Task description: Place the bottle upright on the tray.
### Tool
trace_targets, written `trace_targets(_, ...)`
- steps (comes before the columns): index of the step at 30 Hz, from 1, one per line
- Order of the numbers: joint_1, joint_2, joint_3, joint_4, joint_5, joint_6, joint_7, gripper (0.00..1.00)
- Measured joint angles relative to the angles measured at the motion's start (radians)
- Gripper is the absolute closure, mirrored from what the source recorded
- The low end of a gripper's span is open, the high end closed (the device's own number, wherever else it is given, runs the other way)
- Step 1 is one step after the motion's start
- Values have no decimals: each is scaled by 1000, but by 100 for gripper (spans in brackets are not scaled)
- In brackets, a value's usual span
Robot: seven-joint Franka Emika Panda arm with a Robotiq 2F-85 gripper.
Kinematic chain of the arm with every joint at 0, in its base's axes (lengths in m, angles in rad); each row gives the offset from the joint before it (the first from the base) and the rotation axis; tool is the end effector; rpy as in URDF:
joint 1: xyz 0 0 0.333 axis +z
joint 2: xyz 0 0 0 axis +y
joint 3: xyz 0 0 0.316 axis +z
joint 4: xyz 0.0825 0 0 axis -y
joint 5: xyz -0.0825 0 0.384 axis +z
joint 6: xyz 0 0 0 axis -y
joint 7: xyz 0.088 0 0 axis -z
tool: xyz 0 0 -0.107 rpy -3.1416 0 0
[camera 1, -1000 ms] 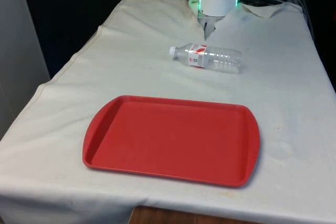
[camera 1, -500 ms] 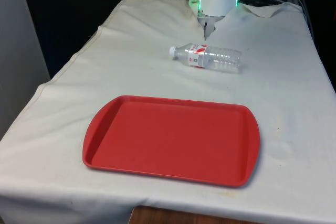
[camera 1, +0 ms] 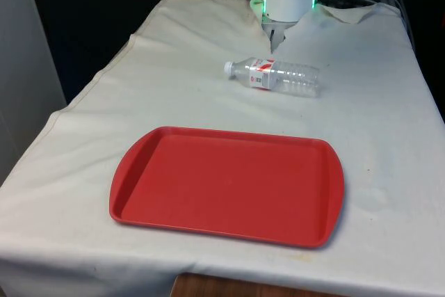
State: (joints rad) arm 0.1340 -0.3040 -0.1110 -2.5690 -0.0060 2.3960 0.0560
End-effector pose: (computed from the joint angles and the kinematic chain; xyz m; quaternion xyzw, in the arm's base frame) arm 0.4332 0.0105 0.3816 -0.9977 0.0129 -0.0639 0.0171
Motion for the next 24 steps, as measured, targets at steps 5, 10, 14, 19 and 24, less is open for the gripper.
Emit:
trace_targets(5, 0, 9, 0, -17, 0, 33, 0, 0)
trace_targets(10, 0, 15, 7, -18, 2, 39, 0, 0)
trace_targets(14, 0, 19, 8, -24, 3, 50, 0, 0)
trace_targets(19, 0, 32, 8, -37, 6, 83, 0, 0)
trace_targets(24, -1, 60, 7, -51, 17, 130, 0, 0)
